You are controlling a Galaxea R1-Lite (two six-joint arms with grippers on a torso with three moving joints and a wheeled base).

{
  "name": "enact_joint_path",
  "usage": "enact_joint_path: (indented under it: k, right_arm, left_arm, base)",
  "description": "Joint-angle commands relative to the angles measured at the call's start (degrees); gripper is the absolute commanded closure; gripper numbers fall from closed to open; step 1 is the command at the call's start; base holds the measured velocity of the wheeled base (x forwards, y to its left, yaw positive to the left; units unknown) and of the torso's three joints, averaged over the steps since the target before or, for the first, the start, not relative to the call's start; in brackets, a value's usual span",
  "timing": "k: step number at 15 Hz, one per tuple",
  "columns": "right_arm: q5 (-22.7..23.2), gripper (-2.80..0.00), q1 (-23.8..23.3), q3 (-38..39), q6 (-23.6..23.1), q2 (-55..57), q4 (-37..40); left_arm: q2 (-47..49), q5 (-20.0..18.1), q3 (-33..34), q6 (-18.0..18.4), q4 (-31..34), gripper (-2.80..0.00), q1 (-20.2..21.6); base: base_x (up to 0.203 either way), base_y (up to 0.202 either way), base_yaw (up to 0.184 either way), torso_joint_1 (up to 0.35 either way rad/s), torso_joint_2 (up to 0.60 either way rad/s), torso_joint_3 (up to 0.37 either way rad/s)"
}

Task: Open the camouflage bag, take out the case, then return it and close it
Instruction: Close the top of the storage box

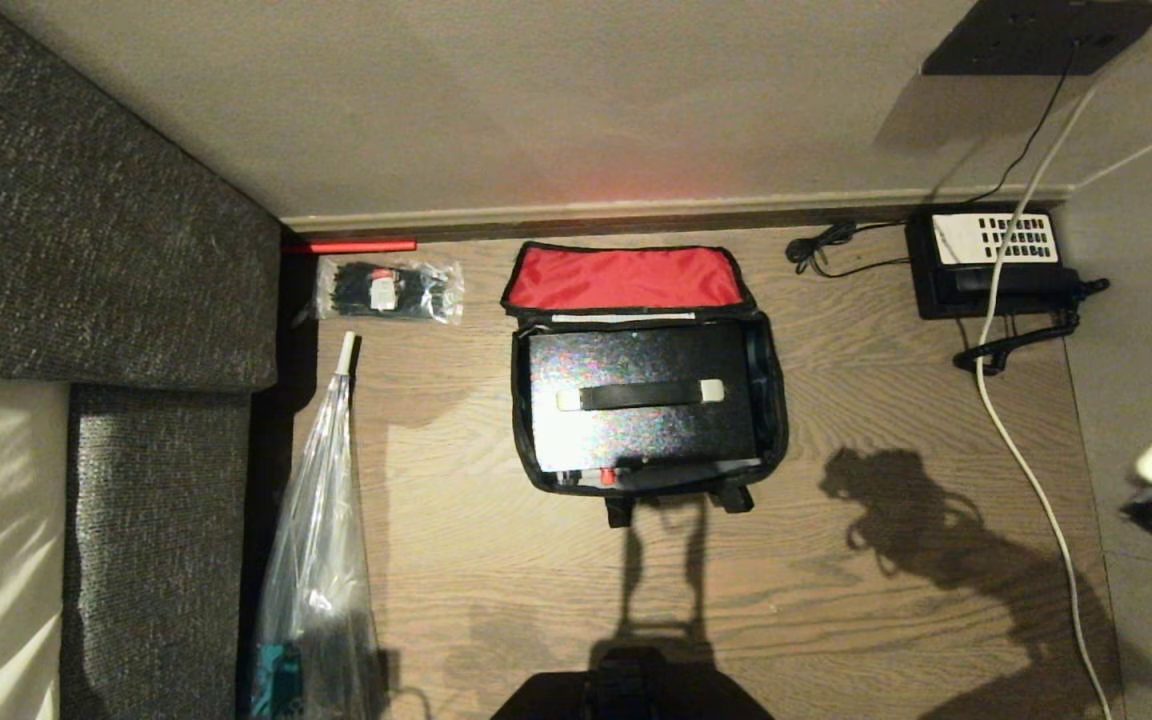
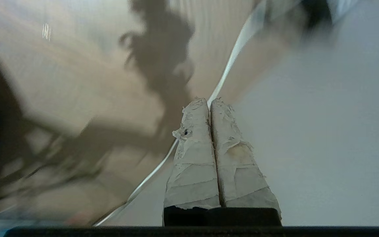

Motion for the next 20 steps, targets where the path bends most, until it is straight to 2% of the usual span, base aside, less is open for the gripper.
enact_joint_path:
  k: [1,4,5,6,7,9,10,11,12,14,16,18,20]
  right_arm:
    - [4.94,0.0,-9.64,2.46,9.65,-18.7,14.78]
    - [16.03,0.0,-17.72,8.02,22.99,-35.08,20.54]
    - [18.55,0.0,-19.62,9.91,31.5,-37.93,21.23]
    - [20.73,0.0,-21.06,11.76,37.89,-38.86,21.38]
    - [23.0,0.0,-22.14,14.19,39.71,-39.15,20.26]
    - [28.56,0.0,-23.21,22.27,34.55,-40.51,12.75]
    - [30.56,0.0,-24.0,25.22,31.11,-43.11,9.09]
    - [31.29,0.0,-24.64,26.67,29.84,-46.22,7.67]
    - [31.8,0.0,-25.0,28.03,29.5,-49.57,6.39]
    - [32.67,0.0,-25.46,31.44,30.62,-52.31,-1.09]
    - [32.78,0.0,-25.52,31.74,31.03,-53.42,-1.49]
    - [32.19,0.0,-25.52,32.18,33.65,-53.96,-2.38]
    - [32.08,0.0,-25.52,34.02,34.07,-55.14,-7.53]
  left_arm:
    - [-0.02,0.02,0.18,-0.06,-0.01,0.0,0.02]
    - [-0.02,0.02,0.18,-0.06,-0.01,0.0,0.02]
    - [-0.02,0.02,0.18,-0.06,-0.01,0.0,0.02]
    - [-0.02,0.02,0.18,-0.06,-0.01,0.0,0.02]
    - [-0.02,0.02,0.18,-0.06,-0.01,0.0,0.02]
    - [-0.02,0.02,0.18,-0.06,-0.01,0.0,0.02]
    - [-0.02,0.02,0.18,-0.06,-0.01,0.0,0.02]
    - [-0.02,0.02,0.18,0.01,-0.01,0.0,0.02]
    - [-0.02,0.02,0.18,0.03,-0.01,0.0,0.02]
    - [-0.02,0.02,0.18,-0.06,-0.01,0.0,0.02]
    - [-0.02,0.02,0.18,-0.06,-0.01,0.0,0.02]
    - [-0.02,0.02,0.18,-0.06,-0.01,0.0,0.02]
    - [-0.02,0.02,0.18,-0.06,-0.01,0.0,0.02]
  base:
    - [0.0,0.0,0.0,0.0,0.0,0.0]
    - [0.0,0.0,0.0,0.0,0.0,0.0]
    - [0.0,0.0,0.0,0.0,0.0,0.0]
    - [0.0,0.0,0.0,0.0,0.0,0.0]
    - [0.0,0.0,0.0,0.0,0.0,0.0]
    - [0.0,0.0,0.0,0.0,0.0,0.0]
    - [0.0,0.0,0.0,0.0,0.0,0.0]
    - [0.0,0.0,0.0,0.0,0.0,0.0]
    - [0.0,0.0,0.0,0.0,0.0,0.0]
    - [0.0,0.0,0.0,0.0,0.0,0.0]
    - [0.0,0.0,0.0,0.0,0.0,0.0]
    - [0.0,0.0,0.0,0.0,0.0,0.0]
    - [0.0,0.0,0.0,0.0,0.0,0.0]
